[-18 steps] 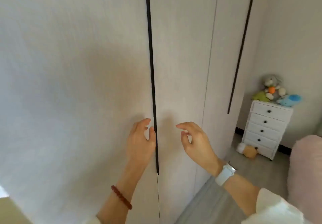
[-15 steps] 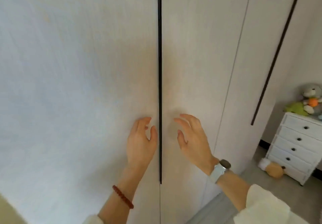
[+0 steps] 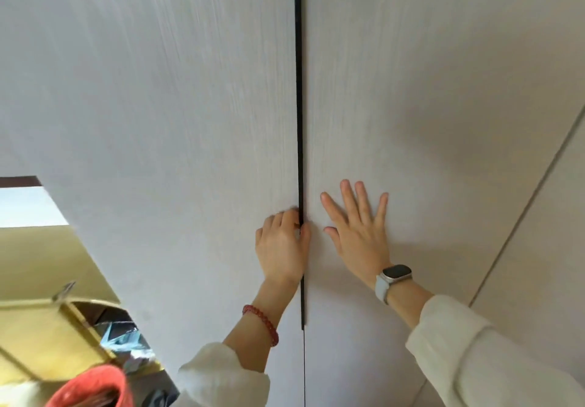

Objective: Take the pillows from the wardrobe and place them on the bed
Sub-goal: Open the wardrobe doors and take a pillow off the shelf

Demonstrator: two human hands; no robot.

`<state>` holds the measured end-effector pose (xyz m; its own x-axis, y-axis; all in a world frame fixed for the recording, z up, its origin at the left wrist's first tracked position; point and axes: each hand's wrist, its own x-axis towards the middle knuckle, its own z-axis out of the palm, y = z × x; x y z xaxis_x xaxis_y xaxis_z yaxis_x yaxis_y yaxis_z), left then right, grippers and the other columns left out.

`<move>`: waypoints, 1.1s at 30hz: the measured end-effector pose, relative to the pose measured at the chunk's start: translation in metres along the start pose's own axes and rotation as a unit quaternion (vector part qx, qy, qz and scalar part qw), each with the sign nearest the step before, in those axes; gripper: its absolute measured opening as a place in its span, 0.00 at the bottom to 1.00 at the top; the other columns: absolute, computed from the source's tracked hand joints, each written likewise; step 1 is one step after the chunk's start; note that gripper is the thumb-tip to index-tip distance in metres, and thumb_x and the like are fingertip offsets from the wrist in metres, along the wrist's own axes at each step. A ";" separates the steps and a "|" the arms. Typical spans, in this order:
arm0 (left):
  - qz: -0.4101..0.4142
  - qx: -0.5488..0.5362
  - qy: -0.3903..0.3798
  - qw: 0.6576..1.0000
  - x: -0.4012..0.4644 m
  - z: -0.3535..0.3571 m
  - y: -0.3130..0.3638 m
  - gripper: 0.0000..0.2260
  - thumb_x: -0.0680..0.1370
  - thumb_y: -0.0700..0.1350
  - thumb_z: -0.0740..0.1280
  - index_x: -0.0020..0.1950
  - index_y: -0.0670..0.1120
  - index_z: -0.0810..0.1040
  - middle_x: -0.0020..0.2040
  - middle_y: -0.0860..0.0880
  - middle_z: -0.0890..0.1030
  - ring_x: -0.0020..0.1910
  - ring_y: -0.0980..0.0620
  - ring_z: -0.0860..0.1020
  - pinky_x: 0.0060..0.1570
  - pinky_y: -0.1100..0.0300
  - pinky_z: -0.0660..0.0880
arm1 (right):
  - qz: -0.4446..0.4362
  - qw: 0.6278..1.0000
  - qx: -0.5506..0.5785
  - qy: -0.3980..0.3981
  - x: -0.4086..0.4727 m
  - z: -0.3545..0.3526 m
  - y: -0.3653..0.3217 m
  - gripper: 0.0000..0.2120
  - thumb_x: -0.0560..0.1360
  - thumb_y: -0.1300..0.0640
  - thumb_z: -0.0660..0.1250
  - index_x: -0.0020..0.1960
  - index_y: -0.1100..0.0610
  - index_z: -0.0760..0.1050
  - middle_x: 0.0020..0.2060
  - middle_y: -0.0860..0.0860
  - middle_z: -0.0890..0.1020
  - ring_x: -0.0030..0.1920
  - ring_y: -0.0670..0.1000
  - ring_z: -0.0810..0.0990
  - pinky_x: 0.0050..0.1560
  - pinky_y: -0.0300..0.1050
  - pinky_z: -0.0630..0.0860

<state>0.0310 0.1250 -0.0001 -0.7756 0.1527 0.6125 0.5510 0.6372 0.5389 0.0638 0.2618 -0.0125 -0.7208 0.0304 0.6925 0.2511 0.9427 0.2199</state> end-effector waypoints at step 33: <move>-0.159 -0.060 0.205 0.964 -0.248 -0.330 -0.129 0.12 0.79 0.38 0.60 0.61 0.45 0.72 0.53 0.64 0.74 0.52 0.64 0.73 0.49 0.78 0.68 | -0.240 0.702 0.627 -0.237 -0.154 -0.188 -0.314 0.24 0.77 0.62 0.58 0.72 0.52 0.57 0.72 0.47 0.62 0.73 0.47 0.59 0.70 0.35 0.55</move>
<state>0.2535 -0.2446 -0.0303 -0.7372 -0.3628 0.5700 0.3571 0.5069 0.7846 0.2172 -0.1010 -0.0588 -0.7372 -0.5633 0.3732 -0.6459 0.4252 -0.6341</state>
